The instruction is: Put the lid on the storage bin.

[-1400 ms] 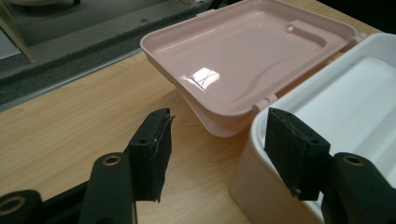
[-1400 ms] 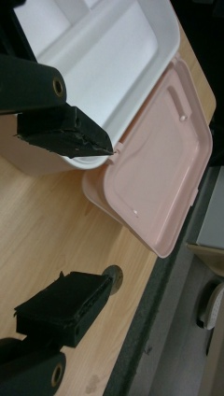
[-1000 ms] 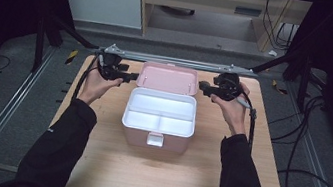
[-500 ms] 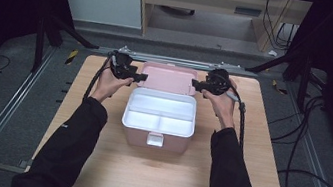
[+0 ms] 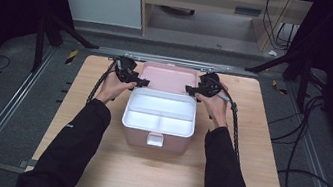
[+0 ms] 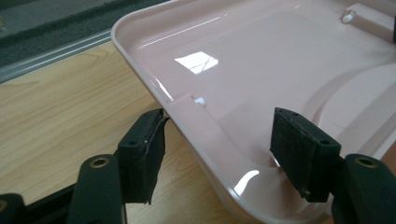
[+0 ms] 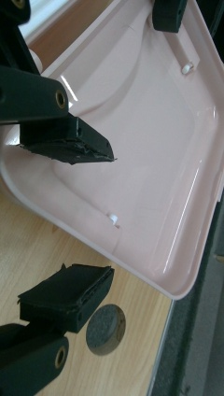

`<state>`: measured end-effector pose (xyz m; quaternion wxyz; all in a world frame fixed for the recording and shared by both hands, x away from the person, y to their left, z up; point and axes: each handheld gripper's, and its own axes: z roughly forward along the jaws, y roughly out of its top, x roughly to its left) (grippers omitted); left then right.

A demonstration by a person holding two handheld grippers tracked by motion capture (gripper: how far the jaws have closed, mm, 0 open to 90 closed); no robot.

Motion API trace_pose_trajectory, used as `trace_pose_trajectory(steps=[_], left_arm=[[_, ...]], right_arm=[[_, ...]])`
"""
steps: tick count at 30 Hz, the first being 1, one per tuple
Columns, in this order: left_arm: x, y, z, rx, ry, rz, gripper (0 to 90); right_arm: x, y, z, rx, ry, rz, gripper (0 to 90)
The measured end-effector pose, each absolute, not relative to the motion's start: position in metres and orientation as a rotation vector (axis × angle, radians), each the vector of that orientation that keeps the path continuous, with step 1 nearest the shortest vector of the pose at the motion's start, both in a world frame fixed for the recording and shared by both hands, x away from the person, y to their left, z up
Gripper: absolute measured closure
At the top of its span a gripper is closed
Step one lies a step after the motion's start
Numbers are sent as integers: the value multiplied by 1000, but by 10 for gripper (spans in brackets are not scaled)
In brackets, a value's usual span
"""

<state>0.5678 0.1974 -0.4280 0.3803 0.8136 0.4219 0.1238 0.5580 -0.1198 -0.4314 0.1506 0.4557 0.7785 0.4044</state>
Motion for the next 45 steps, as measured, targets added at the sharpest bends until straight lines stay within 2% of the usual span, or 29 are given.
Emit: trace_pose_trajectory(steps=[9, 11, 15, 25, 45], left_arm=[[569, 199, -429, 2049, 1100, 289, 377], [568, 203, -425, 2029, 1101, 281, 415], [566, 205, -420, 2003, 1092, 295, 425], [551, 208, -395, 1972, 1031, 368, 457], [529, 213, -357, 1928, 957, 424, 487]], right_arm=[[562, -115, -438, 1335, 2236, 1164, 380], [561, -117, -435, 1336, 2218, 1179, 399], [561, -118, -431, 1331, 2203, 1195, 402], [552, -117, -403, 1261, 2161, 1214, 414], [530, -115, -358, 1157, 2102, 1212, 418]])
